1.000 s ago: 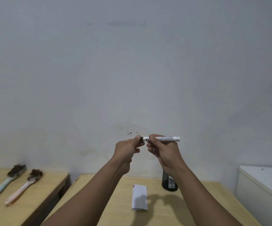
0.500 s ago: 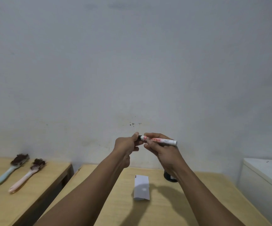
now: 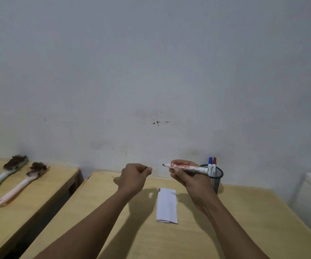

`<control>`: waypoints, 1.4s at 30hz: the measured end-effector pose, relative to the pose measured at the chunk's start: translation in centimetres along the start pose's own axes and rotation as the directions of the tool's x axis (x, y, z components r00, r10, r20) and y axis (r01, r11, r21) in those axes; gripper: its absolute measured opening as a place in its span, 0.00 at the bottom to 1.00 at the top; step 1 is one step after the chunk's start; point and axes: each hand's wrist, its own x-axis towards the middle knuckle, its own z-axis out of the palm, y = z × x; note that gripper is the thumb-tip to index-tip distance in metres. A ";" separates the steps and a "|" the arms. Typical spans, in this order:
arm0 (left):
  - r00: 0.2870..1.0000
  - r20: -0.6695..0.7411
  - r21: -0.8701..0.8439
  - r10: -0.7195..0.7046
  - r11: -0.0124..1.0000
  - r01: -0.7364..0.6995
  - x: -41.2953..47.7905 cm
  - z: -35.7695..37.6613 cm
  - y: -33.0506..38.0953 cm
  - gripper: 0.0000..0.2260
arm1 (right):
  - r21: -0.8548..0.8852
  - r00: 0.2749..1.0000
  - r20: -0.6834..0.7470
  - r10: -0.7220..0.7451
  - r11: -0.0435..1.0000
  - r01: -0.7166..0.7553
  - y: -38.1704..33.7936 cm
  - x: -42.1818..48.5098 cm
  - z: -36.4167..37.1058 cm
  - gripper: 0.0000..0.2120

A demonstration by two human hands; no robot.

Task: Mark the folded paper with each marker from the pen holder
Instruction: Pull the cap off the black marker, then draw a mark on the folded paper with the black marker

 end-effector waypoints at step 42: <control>0.728 0.556 0.496 0.400 0.543 -0.677 -2.5 4.9 -8.6 0.24 | -0.593 0.993 -0.110 0.052 0.798 -0.107 12.8 6.2 -0.9 0.13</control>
